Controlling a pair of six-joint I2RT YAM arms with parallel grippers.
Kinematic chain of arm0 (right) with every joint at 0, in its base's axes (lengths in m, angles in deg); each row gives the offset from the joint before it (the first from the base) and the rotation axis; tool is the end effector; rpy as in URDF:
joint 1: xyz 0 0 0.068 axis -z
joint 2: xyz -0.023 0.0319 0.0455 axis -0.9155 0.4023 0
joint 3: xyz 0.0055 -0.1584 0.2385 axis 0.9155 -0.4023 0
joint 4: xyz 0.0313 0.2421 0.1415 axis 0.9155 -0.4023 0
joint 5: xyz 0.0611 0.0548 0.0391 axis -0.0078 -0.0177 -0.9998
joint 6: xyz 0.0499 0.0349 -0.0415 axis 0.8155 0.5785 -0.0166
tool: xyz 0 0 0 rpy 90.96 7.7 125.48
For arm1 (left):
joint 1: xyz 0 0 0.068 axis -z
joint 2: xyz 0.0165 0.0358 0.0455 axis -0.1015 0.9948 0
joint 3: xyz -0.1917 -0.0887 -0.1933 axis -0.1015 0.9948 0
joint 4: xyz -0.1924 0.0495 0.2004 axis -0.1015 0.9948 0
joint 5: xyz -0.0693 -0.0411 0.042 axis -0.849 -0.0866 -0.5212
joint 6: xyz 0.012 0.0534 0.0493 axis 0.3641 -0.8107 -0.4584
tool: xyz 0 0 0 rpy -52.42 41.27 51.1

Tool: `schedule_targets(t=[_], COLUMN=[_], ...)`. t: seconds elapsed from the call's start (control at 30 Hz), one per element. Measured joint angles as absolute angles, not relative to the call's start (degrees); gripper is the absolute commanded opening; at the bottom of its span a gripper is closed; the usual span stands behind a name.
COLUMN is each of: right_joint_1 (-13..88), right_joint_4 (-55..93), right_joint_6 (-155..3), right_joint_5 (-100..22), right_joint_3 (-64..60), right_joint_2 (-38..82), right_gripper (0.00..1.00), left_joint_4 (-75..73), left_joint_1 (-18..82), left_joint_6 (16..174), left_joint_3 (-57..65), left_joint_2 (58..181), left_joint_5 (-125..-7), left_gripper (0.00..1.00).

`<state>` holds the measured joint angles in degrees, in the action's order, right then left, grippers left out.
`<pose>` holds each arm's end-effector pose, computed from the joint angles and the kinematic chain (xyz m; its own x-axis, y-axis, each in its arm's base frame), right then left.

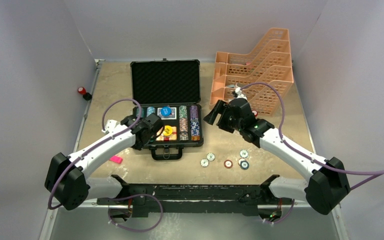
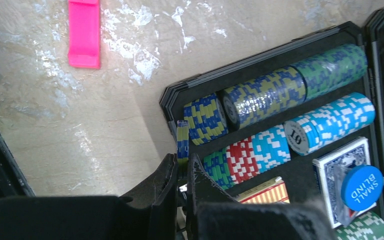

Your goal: Pack up texas hold em set

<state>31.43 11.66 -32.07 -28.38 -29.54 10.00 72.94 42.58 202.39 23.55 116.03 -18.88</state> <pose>0.2560 0.1749 0.2676 -0.6691 0.4775 -0.5695 -0.0325 0.7468 0.6643 0.1861 -0.0909 0.2241 -0.0360 -0.8294 -0.5574 -0.9317 0.2296 -0.2815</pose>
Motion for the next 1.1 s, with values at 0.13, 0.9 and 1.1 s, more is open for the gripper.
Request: schedule_targets(t=[0.13, 0.9, 1.1], right_joint_1=[31.43, 31.43, 31.43], right_joint_4=[11.40, 9.04, 8.75], right_joint_6=[-32.00, -31.56, -31.50], right_joint_5=[-28.38, -26.96, -26.94], right_joint_3=[-29.54, -29.54, -29.54], right_joint_2=[10.31, 10.29, 10.29], right_gripper=[0.80, 0.79, 0.79], left_joint_4=[72.57, 63.19, 61.77], left_joint_1=[42.29, 35.28, 34.31], left_joint_6=[202.63, 192.42, 189.08], left_joint_3=[24.40, 25.91, 25.91], left_joint_2=[115.99, 117.26, 118.72], left_joint_5=[-20.02, -19.45, -21.52], left_gripper=[0.00, 0.03, 0.09])
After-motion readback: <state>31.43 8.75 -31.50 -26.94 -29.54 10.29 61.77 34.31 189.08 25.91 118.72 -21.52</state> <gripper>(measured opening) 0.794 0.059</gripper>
